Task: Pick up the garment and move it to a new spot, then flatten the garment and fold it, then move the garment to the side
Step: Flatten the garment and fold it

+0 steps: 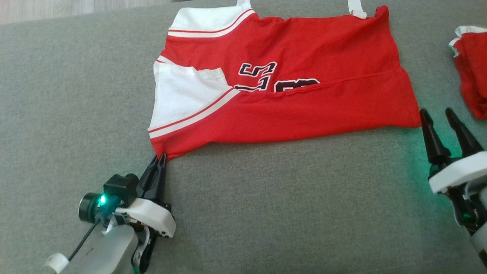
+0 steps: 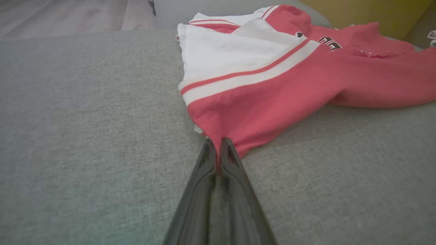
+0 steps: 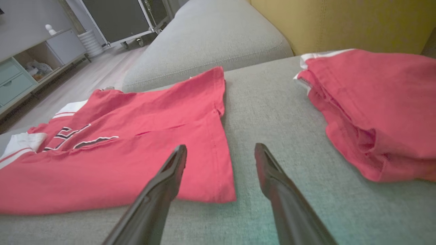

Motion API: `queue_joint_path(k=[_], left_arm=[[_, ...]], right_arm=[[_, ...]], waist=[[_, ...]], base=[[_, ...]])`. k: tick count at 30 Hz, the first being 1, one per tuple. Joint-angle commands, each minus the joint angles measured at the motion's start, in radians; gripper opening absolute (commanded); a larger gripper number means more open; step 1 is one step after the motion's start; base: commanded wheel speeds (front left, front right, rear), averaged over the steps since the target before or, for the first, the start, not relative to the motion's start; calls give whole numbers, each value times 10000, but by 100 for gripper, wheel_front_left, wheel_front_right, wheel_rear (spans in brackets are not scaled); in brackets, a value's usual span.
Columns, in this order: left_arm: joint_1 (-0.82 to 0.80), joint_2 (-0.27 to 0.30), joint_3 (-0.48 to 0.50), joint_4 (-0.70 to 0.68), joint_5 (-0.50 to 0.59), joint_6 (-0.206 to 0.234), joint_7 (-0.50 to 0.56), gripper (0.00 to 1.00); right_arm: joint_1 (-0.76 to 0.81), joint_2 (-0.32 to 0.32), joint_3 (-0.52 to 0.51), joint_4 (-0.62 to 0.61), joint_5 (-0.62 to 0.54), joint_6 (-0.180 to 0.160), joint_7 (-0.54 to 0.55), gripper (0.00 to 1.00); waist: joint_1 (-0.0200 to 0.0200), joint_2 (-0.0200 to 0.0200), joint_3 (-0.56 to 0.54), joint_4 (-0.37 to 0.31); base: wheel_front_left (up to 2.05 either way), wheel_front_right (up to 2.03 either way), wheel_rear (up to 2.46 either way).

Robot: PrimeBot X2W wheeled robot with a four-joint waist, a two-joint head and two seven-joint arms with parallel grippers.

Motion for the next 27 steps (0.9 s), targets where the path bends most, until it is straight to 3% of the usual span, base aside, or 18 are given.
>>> queue_joint_path(k=[1, 12, 13, 15, 16, 20, 27], left_arm=[[-71, 255, 177, -2, 69, 17, 3, 0], [-57, 878, 467, -1200, 954, 323, -36, 0], [-37, 933, 481, -1309, 1019, 349, -37, 0], [1, 1012, 476, -1499, 1124, 385, -37, 0], [19, 1045, 453, -1568, 1165, 388, -37, 0], [171, 1134, 388, -1794, 1214, 428, -31, 0], [1223, 1323, 207, -2466, 1093, 684, 111, 0]], right_arm=[[144, -150, 158, 36, 89, -7, -7, 100], [-661, 240, 847, 1636, 385, -7, 690, 100], [-732, 273, 962, 1738, 456, -7, 835, 85], [-843, 280, 1108, 1953, 612, -7, 1027, 22], [-876, 258, 1187, 2010, 675, -7, 1077, 0], [-787, -1, 1507, 1924, 958, -7, 1109, 0], [17, -1029, 2171, 1120, 1333, -7, 839, 0]], waist=[[1, -1, -37, 44], [1, -1, -175, 337], [1, -1, -189, 364], [1, -1, -240, 441], [1, -1, -279, 488], [1, -1, -526, 614], [1, -1, -1292, 729]], base=[[0, 0, 0], [0, 0, 0], [0, 0, 0], [0, 0, 0], [0, 0, 0], [0, 0, 0], [0, 0, 0]])
